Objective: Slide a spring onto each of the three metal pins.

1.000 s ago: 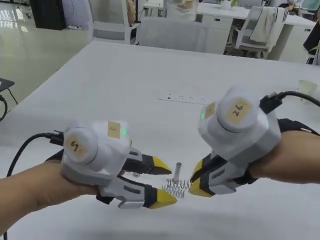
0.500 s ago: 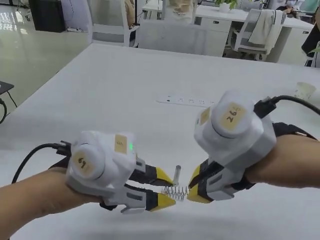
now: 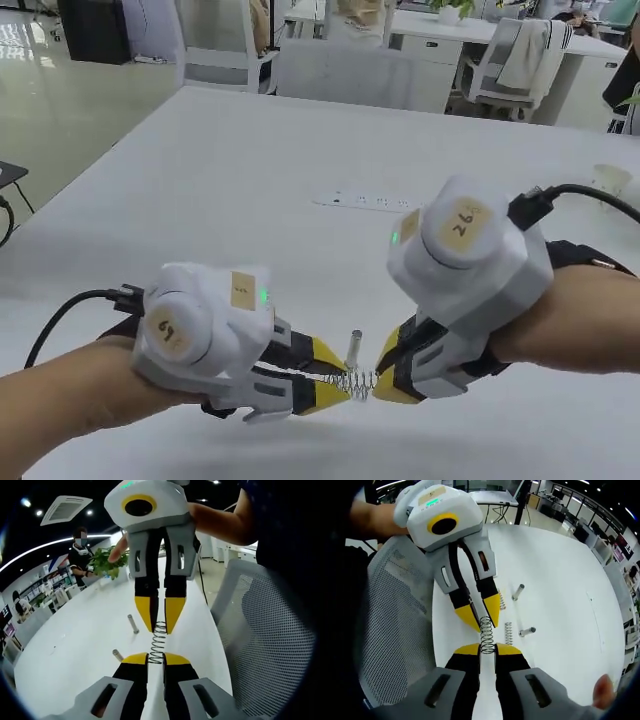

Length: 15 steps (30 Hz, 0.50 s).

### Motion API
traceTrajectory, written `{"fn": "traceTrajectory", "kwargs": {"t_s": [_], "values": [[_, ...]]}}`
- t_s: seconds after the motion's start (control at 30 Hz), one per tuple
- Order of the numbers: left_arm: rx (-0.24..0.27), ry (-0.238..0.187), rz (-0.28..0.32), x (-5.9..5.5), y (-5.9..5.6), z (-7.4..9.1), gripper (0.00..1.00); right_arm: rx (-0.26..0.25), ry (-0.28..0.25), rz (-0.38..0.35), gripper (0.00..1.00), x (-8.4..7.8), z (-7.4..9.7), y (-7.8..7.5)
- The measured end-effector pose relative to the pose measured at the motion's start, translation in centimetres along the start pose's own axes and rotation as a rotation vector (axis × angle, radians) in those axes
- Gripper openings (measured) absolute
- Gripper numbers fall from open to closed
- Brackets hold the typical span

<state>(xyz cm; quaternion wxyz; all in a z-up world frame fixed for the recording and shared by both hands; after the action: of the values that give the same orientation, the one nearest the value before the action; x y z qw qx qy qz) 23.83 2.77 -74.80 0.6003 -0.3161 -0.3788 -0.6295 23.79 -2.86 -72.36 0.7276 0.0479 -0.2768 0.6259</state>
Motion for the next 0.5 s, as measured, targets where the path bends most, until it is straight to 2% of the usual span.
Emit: {"fn": "traceTrajectory", "kwargs": {"t_s": [0.5], "values": [[-0.002,-0.012,0.010,-0.1,0.0,-0.1,0.02,-0.014,-0.062,-0.010,0.08,1.5,0.8,-0.1]]}}
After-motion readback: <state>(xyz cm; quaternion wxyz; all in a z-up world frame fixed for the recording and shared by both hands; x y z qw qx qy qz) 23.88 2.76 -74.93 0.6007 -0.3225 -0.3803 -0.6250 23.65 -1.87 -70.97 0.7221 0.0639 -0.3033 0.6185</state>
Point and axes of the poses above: the centre of the closed fingertips' face, and the gripper's own axes: z roughly backward along the fingers, y roughly to its left, x roughly out of its top, the point moved 4 cm from there along z, roughly backward along the fingers, and after that the axes turned 14 degrees about -x, right-handed, at the moved point
